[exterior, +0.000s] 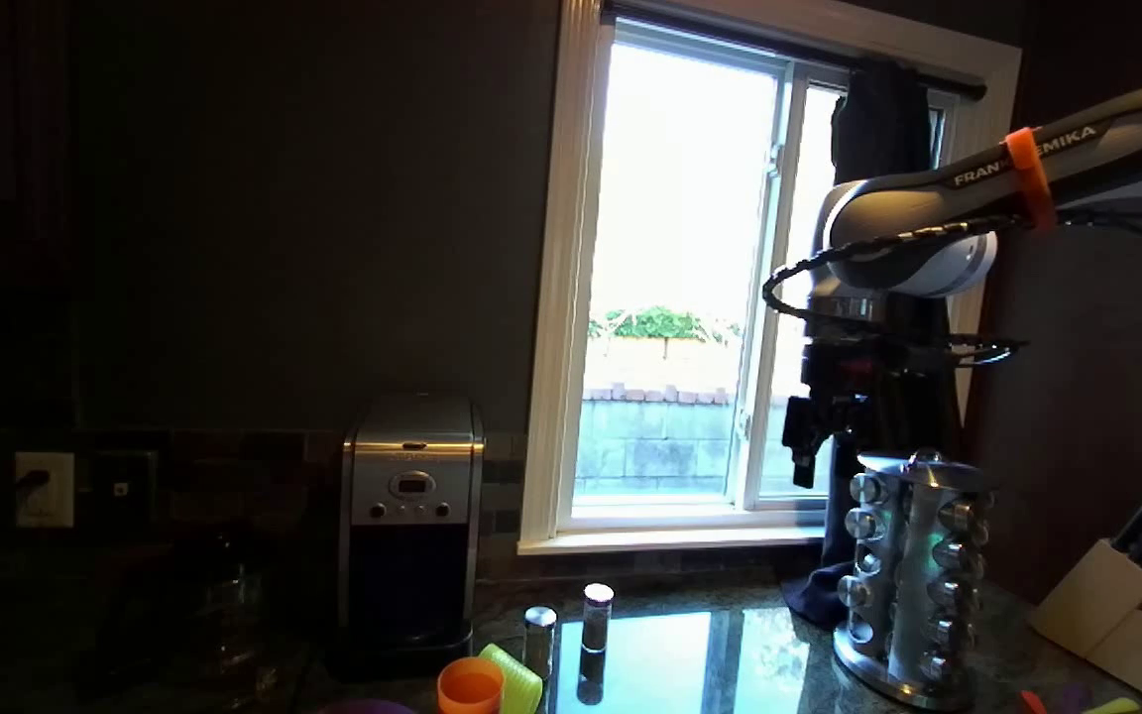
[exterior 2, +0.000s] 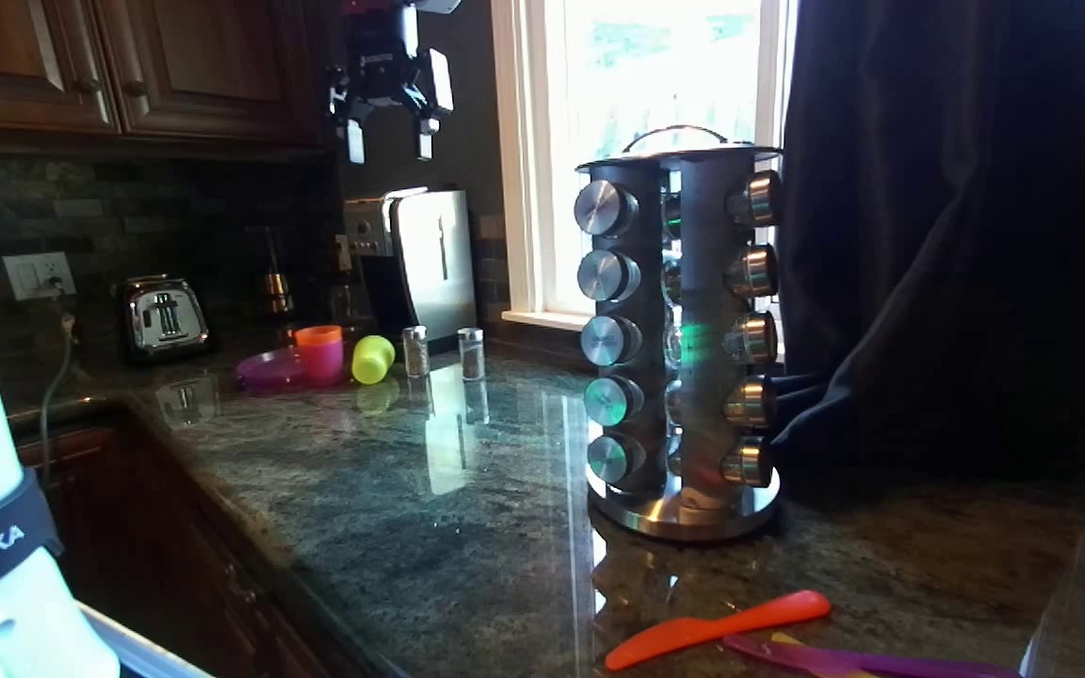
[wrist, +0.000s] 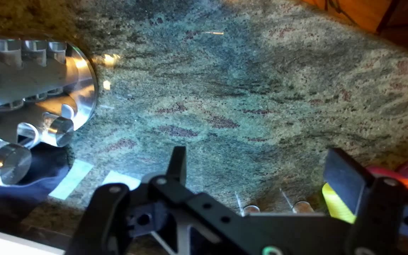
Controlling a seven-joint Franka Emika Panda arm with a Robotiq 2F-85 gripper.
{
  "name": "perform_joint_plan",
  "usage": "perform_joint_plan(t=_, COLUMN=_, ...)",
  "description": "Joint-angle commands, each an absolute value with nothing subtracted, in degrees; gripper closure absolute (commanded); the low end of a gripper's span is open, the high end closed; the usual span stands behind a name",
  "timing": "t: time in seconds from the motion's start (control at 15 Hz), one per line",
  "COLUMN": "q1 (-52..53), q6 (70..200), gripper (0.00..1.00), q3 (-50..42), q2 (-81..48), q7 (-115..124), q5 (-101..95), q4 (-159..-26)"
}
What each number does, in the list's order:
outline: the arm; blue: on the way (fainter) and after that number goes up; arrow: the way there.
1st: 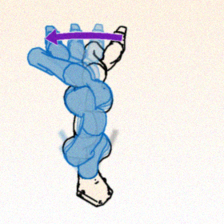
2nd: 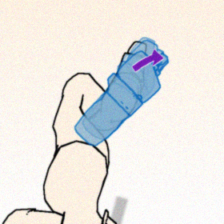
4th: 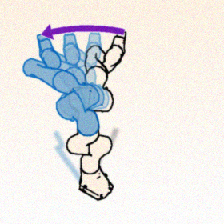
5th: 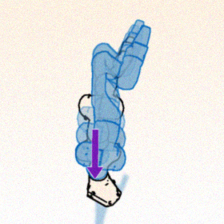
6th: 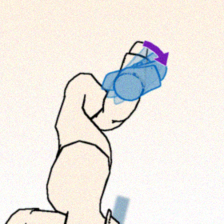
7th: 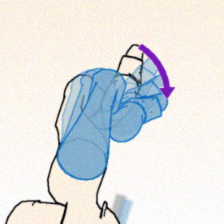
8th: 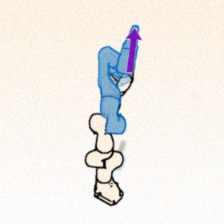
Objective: Put one of the small containers in the seasoning rack
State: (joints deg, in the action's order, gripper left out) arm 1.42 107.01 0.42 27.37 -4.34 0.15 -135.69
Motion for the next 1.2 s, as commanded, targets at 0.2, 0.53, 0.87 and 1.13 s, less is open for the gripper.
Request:
perform_joint_plan(t=0.2, q1=8.1, q6=117.3, gripper=0.00, q3=4.6, q2=18.7, q7=-13.9, q5=-1.3, q4=-133.0)
perform_joint_plan(t=0.53, q1=8.9, q6=125.2, gripper=0.00, q3=3.4, q2=7.7, q7=-28.5, q5=-3.7, q4=-126.6)
perform_joint_plan(t=0.87, q1=7.9, q6=126.0, gripper=0.00, q3=3.4, q2=-3.0, q7=-45.1, q5=-2.1, q4=-119.2)
perform_joint_plan(t=1.13, q1=7.0, q6=128.4, gripper=0.00, q3=4.9, q2=-9.0, q7=-48.5, q5=-2.8, q4=-115.4)
